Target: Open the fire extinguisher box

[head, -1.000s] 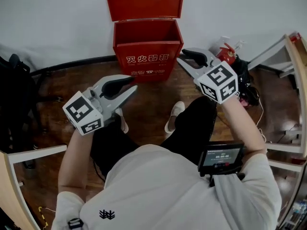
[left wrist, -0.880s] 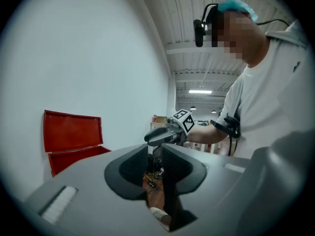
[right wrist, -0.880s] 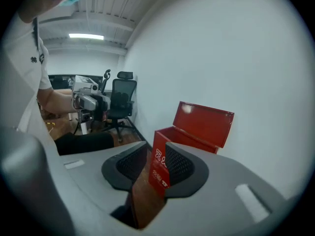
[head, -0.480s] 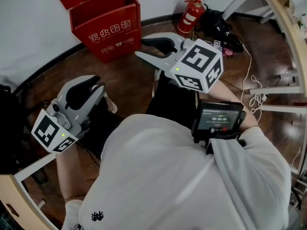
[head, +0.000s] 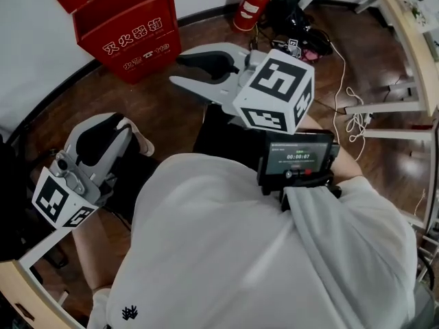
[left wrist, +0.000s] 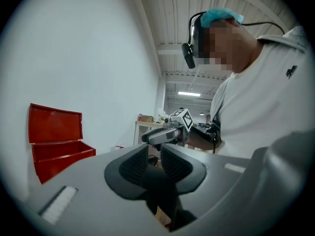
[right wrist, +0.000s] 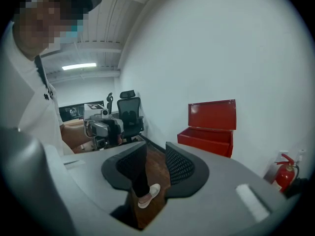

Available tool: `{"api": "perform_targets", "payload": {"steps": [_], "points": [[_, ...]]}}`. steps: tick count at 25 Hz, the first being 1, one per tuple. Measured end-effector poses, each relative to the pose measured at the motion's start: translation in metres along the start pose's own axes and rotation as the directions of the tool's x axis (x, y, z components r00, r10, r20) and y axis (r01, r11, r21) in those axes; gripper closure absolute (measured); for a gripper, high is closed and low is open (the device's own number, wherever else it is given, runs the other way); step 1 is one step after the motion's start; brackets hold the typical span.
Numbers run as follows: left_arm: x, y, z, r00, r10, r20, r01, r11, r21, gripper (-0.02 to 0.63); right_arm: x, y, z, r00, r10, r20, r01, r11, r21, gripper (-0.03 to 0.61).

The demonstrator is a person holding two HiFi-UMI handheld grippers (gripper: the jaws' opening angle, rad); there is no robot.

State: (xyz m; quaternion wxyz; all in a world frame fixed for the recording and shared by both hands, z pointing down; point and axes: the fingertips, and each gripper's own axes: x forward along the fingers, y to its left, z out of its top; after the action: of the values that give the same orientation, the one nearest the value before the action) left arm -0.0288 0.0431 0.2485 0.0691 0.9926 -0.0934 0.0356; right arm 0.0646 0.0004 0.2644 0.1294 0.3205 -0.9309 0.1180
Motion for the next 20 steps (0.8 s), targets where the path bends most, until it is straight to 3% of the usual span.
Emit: {"api": "perform_targets", "payload": {"steps": [20], "points": [[0.0068, -0.0036, -0.0077, 1.0, -0.02, -0.004, 0.02, 0.999, -0.03, 0.534, -0.0007, 0.0071, 0.007, 1.0, 0.019, 0.015, -0.02, 1.0, 0.013, 0.465]]}}
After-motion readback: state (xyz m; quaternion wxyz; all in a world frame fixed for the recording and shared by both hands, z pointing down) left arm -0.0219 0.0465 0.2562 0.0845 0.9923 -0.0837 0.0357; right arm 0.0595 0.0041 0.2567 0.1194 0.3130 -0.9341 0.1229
